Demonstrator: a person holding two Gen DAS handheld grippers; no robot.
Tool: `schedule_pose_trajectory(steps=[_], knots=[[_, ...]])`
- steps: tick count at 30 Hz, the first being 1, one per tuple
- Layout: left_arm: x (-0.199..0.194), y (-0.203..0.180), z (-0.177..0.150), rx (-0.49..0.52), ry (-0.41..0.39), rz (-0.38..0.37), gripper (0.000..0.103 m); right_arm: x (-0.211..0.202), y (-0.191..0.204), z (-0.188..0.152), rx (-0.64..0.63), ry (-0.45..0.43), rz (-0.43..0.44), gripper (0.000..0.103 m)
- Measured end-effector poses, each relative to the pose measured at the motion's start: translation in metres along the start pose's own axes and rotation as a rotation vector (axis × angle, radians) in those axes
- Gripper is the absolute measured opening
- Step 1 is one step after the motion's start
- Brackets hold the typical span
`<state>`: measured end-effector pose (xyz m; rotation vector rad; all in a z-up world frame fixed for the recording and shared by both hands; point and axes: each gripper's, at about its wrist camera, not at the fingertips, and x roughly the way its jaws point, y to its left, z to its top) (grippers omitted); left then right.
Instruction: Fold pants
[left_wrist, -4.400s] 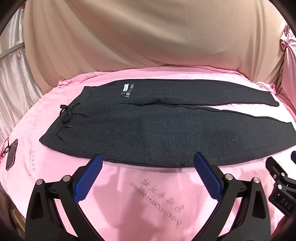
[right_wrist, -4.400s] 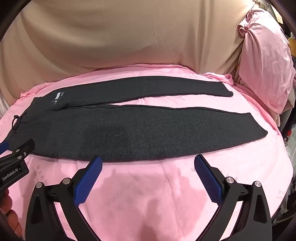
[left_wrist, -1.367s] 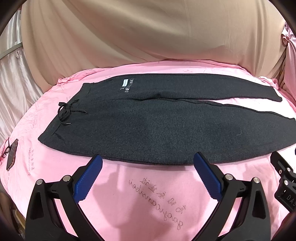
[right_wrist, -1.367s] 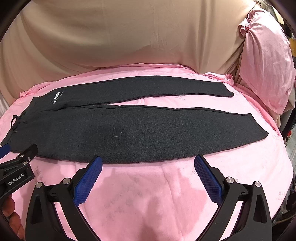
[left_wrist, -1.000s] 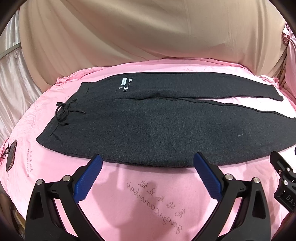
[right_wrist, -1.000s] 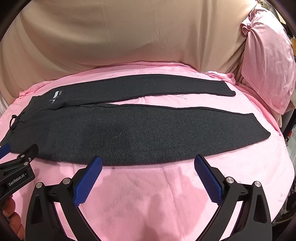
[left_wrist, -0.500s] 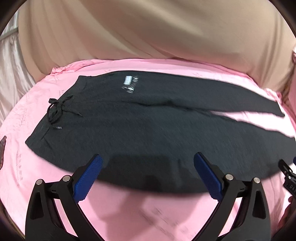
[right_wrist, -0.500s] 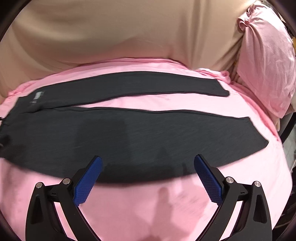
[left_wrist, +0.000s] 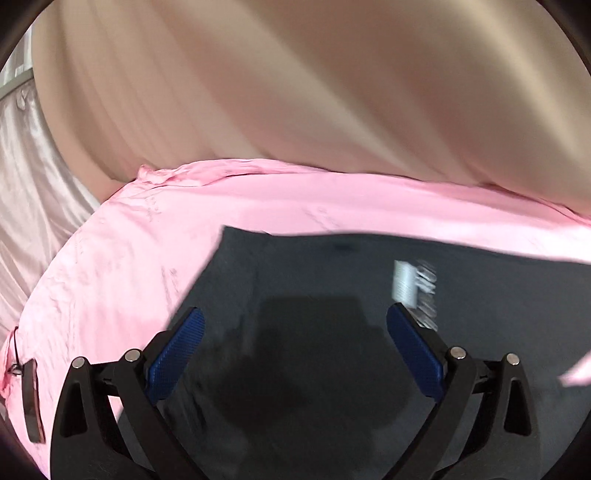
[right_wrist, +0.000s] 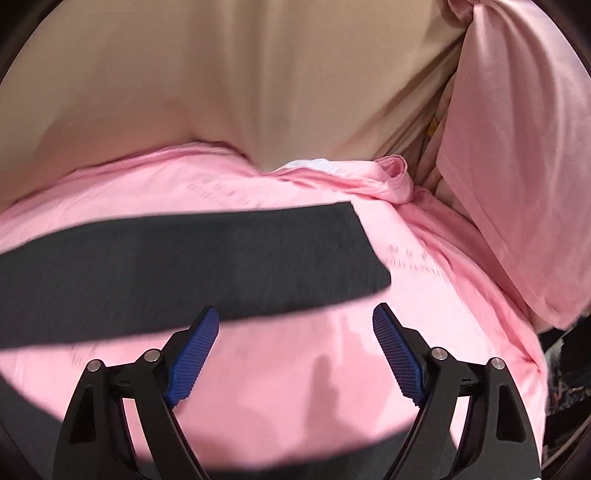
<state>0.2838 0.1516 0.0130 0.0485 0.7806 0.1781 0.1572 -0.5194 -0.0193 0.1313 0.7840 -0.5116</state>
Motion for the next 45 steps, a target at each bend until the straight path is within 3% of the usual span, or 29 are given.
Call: schedule_pose_trajectory(steps=[5,10,17,19,20,21,22,23,24,25,27,32,36,41,45], knots=[[0.066,0.027,0.034,-0.062,0.121,-0.023,0.097,0.051,-0.033,0.038,0.104,0.027,0.054,0.083],[0.122,0.049,0.050,-0.157,0.233,-0.045,0.097,0.080,-0.044,0.050,0.143,0.050,0.036,0.083],[0.160,0.067,0.053,-0.227,0.281,-0.056,0.096,0.104,-0.041,0.052,0.134,0.101,0.061,0.084],[0.158,0.067,0.055,-0.219,0.267,-0.032,0.080,0.106,-0.036,0.050,0.124,0.090,0.061,0.080],[0.157,0.065,0.055,-0.206,0.264,-0.013,0.063,0.106,-0.034,0.050,0.118,0.084,0.069,0.075],[0.155,0.064,0.057,-0.192,0.265,-0.015,0.053,0.105,-0.031,0.050,0.114,0.080,0.070,0.063],[0.154,0.064,0.058,-0.190,0.269,-0.022,0.045,0.104,-0.029,0.050,0.114,0.078,0.080,0.043],[0.151,0.064,0.058,-0.188,0.274,-0.025,0.036,0.103,-0.028,0.050,0.118,0.083,0.098,0.033],[0.146,0.062,0.058,-0.185,0.276,-0.038,0.030,0.102,-0.027,0.051,0.120,0.089,0.105,0.010],[0.144,0.062,0.059,-0.181,0.270,-0.042,0.027,0.099,-0.026,0.051,0.119,0.093,0.111,0.006],[0.130,0.061,0.060,-0.182,0.241,-0.048,0.021,0.085,-0.020,0.050,0.100,0.072,0.095,0.006],[0.076,0.069,0.067,-0.186,0.149,-0.086,0.019,0.030,-0.038,0.055,0.128,-0.030,0.125,0.006],[0.008,0.076,0.062,-0.160,0.074,-0.127,0.018,-0.030,-0.046,0.048,0.112,-0.114,0.153,0.006],[-0.051,0.102,0.037,-0.132,0.017,-0.153,0.016,-0.089,-0.066,0.022,0.089,-0.176,0.174,0.005],[-0.087,0.121,-0.001,-0.107,0.020,-0.155,0.016,-0.116,-0.084,-0.011,0.078,-0.184,0.177,0.005]])
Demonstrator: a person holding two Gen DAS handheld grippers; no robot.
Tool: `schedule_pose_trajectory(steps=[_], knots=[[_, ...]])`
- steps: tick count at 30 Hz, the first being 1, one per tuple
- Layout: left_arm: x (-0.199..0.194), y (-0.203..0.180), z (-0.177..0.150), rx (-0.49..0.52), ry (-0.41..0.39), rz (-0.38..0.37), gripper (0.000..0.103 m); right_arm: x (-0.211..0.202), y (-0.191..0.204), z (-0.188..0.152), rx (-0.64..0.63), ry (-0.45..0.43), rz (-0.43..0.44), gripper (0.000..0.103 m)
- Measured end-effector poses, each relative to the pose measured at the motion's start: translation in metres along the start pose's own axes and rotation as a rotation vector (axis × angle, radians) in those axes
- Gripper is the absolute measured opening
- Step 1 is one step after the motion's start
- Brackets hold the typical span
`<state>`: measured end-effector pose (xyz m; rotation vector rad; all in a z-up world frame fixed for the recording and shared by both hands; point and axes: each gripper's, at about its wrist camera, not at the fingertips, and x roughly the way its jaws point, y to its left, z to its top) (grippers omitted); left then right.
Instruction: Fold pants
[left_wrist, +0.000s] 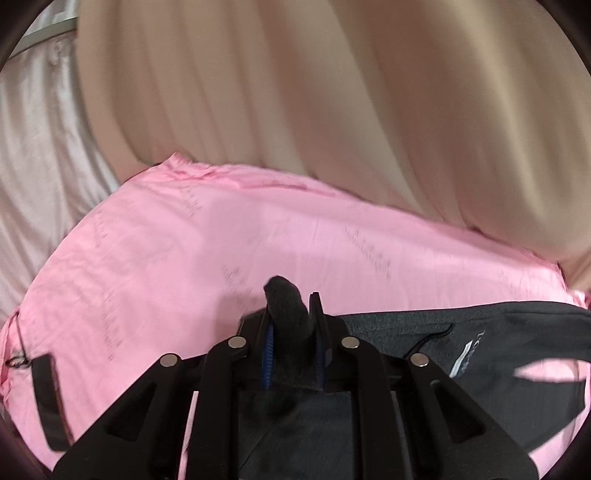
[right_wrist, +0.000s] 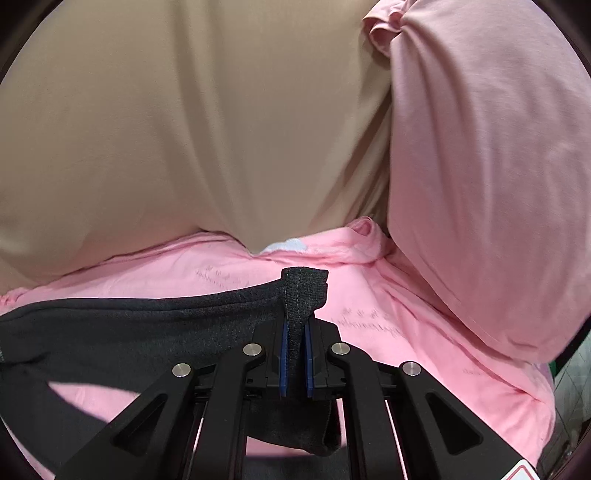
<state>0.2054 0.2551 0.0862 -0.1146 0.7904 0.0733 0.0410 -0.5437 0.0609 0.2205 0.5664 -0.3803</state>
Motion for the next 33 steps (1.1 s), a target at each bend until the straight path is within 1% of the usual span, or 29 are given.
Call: schedule_pose_trajectory(steps=[2,4,5,6,7,8,9,10,11,12,13,14,15,16,18,20,22,23,24,26,27,28,29,30,31,33], knots=[[-0.010,0.009,-0.019,0.000,0.012,-0.003,0.016,-0.011,-0.005,-0.018,-0.010,0.006,-0.004,0.005],[-0.009,0.024,-0.041,-0.010,0.039,-0.003,0.015,-0.017,-0.012,-0.041,-0.017,0.029,-0.015,0.006],[-0.009,0.029,-0.051,-0.012,0.047,0.010,0.011,-0.017,-0.013,-0.051,-0.015,0.040,-0.016,0.006],[-0.005,0.037,-0.066,-0.013,0.063,0.034,0.013,-0.015,-0.017,-0.064,-0.013,0.061,-0.021,0.006],[-0.006,0.039,-0.078,-0.020,0.074,0.030,0.015,-0.011,-0.019,-0.077,-0.019,0.089,-0.022,0.006],[-0.001,0.047,-0.092,-0.046,0.093,0.027,0.020,-0.010,-0.018,-0.086,-0.030,0.107,-0.035,0.006],[0.002,0.053,-0.101,-0.071,0.107,0.026,0.033,-0.009,-0.019,-0.098,-0.044,0.128,-0.069,0.009],[0.004,0.059,-0.108,-0.099,0.118,0.015,0.042,-0.009,-0.021,-0.107,-0.046,0.136,-0.088,0.012],[0.004,0.065,-0.114,-0.139,0.122,0.006,0.062,-0.011,-0.024,-0.115,-0.038,0.137,-0.102,0.013],[0.001,0.073,-0.121,-0.204,0.119,-0.015,0.074,-0.019,-0.027,-0.120,-0.021,0.132,-0.105,0.018],[-0.003,0.079,-0.126,-0.254,0.111,-0.039,0.077,-0.027,-0.032,-0.124,0.002,0.122,-0.107,0.027],[-0.006,0.085,-0.130,-0.298,0.104,-0.060,0.084,-0.036,-0.037,-0.127,0.034,0.104,-0.122,0.033],[-0.010,0.088,-0.134,-0.345,0.096,-0.083,0.091,-0.047,-0.041,-0.129,0.055,0.092,-0.125,0.043],[-0.013,0.090,-0.138,-0.371,0.093,-0.098,0.093,-0.057,-0.045,-0.132,0.087,0.074,-0.120,0.046],[-0.007,0.088,-0.143,-0.408,0.114,-0.125,0.094,-0.079,-0.047,-0.140,0.121,0.047,-0.108,0.046],[0.008,0.086,-0.145,-0.448,0.157,-0.159,0.094,-0.091,-0.046,-0.146,0.142,0.037,-0.093,0.048],[0.033,0.085,-0.148,-0.520,0.216,-0.189,0.094,-0.099,-0.039,-0.154,0.153,0.039,-0.081,0.051],[0.038,0.085,-0.148,-0.540,0.212,-0.185,0.098,-0.101,-0.033,-0.159,0.151,0.047,-0.071,0.051],[0.037,0.082,-0.145,-0.543,0.177,-0.172,0.098,-0.102,-0.027,-0.165,0.148,0.053,-0.062,0.052],[0.041,0.076,-0.139,-0.550,0.176,-0.149,0.098,-0.103,-0.016,-0.173,0.137,0.066,-0.050,0.054],[0.042,0.074,-0.138,-0.545,0.167,-0.128,0.092,-0.104,-0.010,-0.178,0.135,0.070,-0.045,0.055],[0.042,0.071,-0.136,-0.530,0.161,-0.094,0.082,-0.103,-0.006,-0.181,0.137,0.074,-0.040,0.057],[0.042,0.067,-0.134,-0.499,0.161,-0.035,0.044,-0.102,-0.002,-0.185,0.140,0.080,-0.032,0.057],[0.042,0.064,-0.132,-0.461,0.173,0.010,0.032,-0.101,0.003,-0.187,0.143,0.085,-0.025,0.058],[0.040,0.066,-0.131,-0.465,0.175,-0.019,0.020,-0.099,0.006,-0.188,0.147,0.086,-0.019,0.058],[0.031,0.070,-0.128,-0.496,0.177,-0.034,0.014,-0.096,0.015,-0.188,0.154,0.090,-0.002,0.058]])
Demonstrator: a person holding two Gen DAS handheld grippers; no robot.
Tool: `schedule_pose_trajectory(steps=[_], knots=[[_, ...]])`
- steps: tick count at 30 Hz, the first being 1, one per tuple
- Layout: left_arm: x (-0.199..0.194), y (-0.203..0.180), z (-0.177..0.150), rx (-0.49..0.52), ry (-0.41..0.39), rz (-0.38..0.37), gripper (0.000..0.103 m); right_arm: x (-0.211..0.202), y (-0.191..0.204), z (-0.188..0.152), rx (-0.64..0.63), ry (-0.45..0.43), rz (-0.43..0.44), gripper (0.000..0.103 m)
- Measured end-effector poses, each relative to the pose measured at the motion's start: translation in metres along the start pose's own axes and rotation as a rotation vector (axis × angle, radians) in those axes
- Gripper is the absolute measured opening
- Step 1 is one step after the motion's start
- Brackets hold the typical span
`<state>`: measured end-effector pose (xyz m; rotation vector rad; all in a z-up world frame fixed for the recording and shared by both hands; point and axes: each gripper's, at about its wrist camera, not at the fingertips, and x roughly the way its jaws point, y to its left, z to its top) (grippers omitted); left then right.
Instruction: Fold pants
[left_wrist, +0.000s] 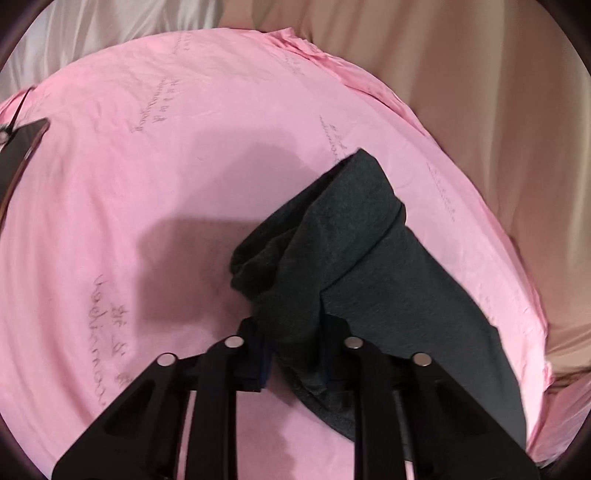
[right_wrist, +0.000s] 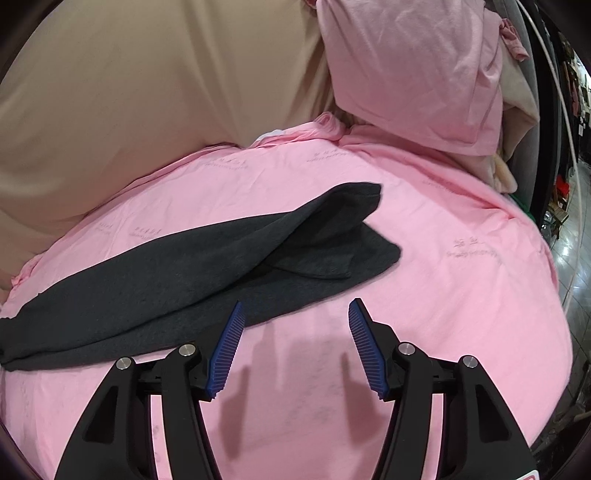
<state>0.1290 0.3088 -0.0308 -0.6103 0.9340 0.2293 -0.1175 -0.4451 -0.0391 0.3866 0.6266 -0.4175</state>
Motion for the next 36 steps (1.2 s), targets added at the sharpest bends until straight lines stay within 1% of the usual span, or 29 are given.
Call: schedule_pose_trajectory(steps=[3,6,8,10,12,13,14,15,17,18,20,21,22,23,24,26,27,28,29,30,32,33,34,35,36], knots=[[-0.020,0.002,0.001,-0.007,-0.009,-0.001,0.012,0.000,0.012,0.000,0.003,0.002,0.027,0.058],[-0.030,0.014,0.006,-0.006,0.032,0.005,0.012,-0.006,0.022,-0.003,-0.019,0.006,0.042,0.058],[-0.038,0.025,0.006,0.005,0.040,0.023,0.013,-0.009,0.021,-0.005,-0.010,0.017,0.056,0.058],[-0.043,0.036,0.004,0.015,0.038,0.053,0.013,-0.011,0.017,-0.005,0.019,0.026,0.089,0.058],[-0.044,0.048,0.008,-0.007,0.048,0.063,0.013,-0.011,0.011,-0.001,0.050,0.029,0.122,0.058],[-0.041,0.052,0.011,-0.024,0.058,0.055,0.013,-0.009,0.009,0.003,0.069,0.033,0.137,0.058],[-0.040,0.056,0.011,-0.035,0.063,0.050,0.013,-0.005,0.008,0.008,0.087,0.045,0.158,0.058],[-0.036,0.056,0.011,-0.044,0.072,0.060,0.013,0.004,0.006,0.015,0.112,0.077,0.189,0.058],[-0.028,0.051,0.006,-0.026,0.068,0.110,0.013,0.024,0.005,0.029,0.160,0.123,0.211,0.058],[-0.026,0.047,0.003,-0.013,0.061,0.140,0.014,0.032,0.005,0.034,0.174,0.138,0.216,0.058],[-0.025,0.039,0.001,0.011,0.040,0.177,0.014,0.057,-0.003,0.048,0.237,0.161,0.184,0.058],[-0.026,0.037,0.001,0.014,0.036,0.185,0.014,0.068,-0.006,0.054,0.264,0.168,0.200,0.058],[-0.026,0.036,0.002,0.013,0.036,0.189,0.014,0.078,-0.008,0.060,0.279,0.174,0.215,0.039],[-0.026,0.037,0.002,0.009,0.039,0.188,0.014,0.087,-0.004,0.071,0.262,0.185,0.217,0.016],[-0.027,0.038,0.004,0.003,0.046,0.183,0.014,0.084,0.000,0.080,0.245,0.162,0.214,0.004],[-0.029,0.040,0.005,0.002,0.057,0.174,0.014,0.046,0.013,0.106,0.203,0.011,0.322,0.003],[-0.030,0.040,0.006,0.006,0.063,0.169,0.014,0.029,0.019,0.112,0.174,-0.036,0.334,0.003],[-0.031,0.040,0.007,0.011,0.067,0.167,0.014,0.013,0.023,0.116,0.133,-0.072,0.329,0.003],[-0.031,0.040,0.007,0.019,0.069,0.168,0.014,0.009,0.021,0.114,0.103,-0.077,0.311,0.003],[-0.029,0.039,0.008,0.025,0.072,0.171,0.014,0.017,0.014,0.107,0.078,-0.045,0.259,0.002],[-0.025,0.039,0.008,0.040,0.079,0.180,0.014,0.051,-0.007,0.085,0.084,0.083,0.195,0.002],[-0.021,0.039,0.008,0.052,0.088,0.186,0.015,0.072,-0.019,0.067,0.091,0.157,0.156,0.002],[-0.020,0.038,0.008,0.061,0.089,0.189,0.015,0.084,-0.025,0.054,0.090,0.200,0.137,0.002],[-0.020,0.037,0.008,0.070,0.090,0.191,0.015,0.091,-0.028,0.044,0.090,0.223,0.125,0.002],[-0.020,0.036,0.009,0.082,0.095,0.193,0.015,0.094,-0.032,0.036,0.106,0.215,0.134,0.002]])
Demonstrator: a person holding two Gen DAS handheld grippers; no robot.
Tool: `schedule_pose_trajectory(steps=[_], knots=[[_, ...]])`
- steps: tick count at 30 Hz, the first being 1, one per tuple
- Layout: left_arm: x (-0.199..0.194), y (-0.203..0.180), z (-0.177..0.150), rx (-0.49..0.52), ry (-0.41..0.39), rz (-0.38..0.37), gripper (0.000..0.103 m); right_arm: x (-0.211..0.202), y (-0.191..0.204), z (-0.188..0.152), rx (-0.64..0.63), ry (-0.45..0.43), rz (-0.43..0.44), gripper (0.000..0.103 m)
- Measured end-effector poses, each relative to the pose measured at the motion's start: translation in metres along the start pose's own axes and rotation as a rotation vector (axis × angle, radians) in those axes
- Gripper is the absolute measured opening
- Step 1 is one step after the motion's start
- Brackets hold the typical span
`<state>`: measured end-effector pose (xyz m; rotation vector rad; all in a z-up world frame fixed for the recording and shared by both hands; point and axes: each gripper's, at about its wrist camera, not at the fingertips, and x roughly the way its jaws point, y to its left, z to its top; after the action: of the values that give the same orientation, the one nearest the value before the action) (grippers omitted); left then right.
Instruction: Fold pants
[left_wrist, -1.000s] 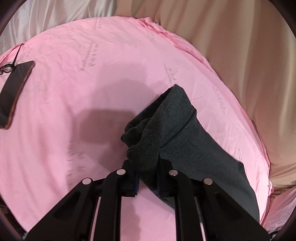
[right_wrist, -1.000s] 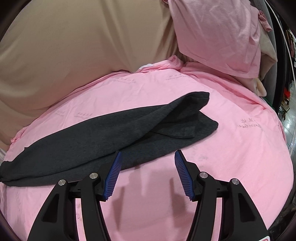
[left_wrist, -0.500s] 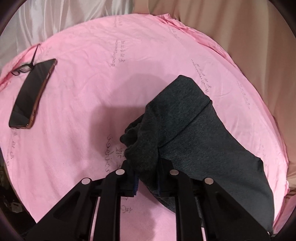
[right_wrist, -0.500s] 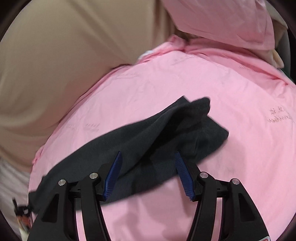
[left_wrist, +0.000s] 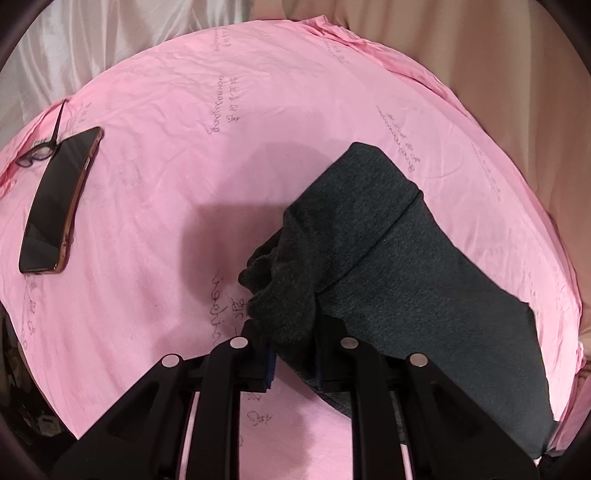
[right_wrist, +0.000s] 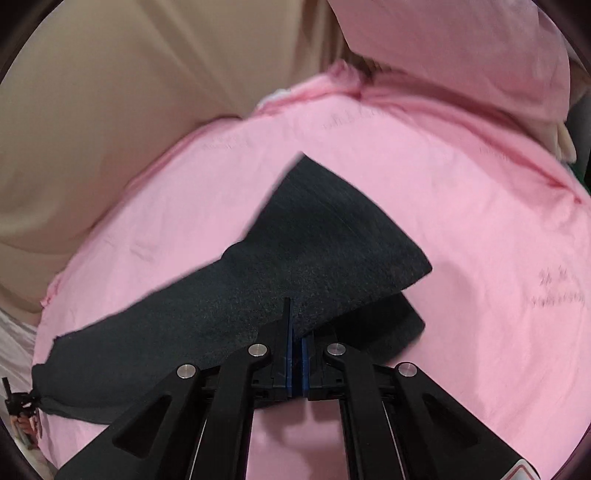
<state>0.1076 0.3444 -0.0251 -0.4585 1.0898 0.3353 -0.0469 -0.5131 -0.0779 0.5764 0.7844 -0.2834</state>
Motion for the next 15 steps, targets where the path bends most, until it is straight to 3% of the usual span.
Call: schedule_pose_trajectory(steps=[5,8,10,12,13,14,15], knots=[[0.000,0.000,0.004,0.012,0.013,-0.009,0.015,-0.010,0.000,0.004,0.029,-0.008,0.017,0.002],[-0.004,0.003,0.004,0.018,0.003,-0.026,0.016,-0.026,0.006,0.000,0.014,-0.056,0.039,0.002],[0.002,0.004,0.003,0.032,0.011,-0.022,0.019,-0.010,-0.004,-0.007,-0.008,0.016,-0.040,0.003],[0.006,0.005,-0.001,0.074,0.005,-0.003,0.032,-0.017,-0.011,-0.012,0.010,0.002,-0.010,0.004],[0.003,0.005,-0.003,0.088,-0.008,0.014,0.038,-0.025,-0.011,-0.013,0.020,0.002,-0.030,0.012],[-0.002,0.005,-0.007,0.103,-0.024,0.032,0.050,-0.036,-0.006,-0.016,0.008,-0.021,-0.089,0.017],[-0.013,0.008,-0.012,0.120,-0.054,0.072,0.056,-0.045,-0.001,-0.019,-0.012,-0.045,-0.143,0.030]])
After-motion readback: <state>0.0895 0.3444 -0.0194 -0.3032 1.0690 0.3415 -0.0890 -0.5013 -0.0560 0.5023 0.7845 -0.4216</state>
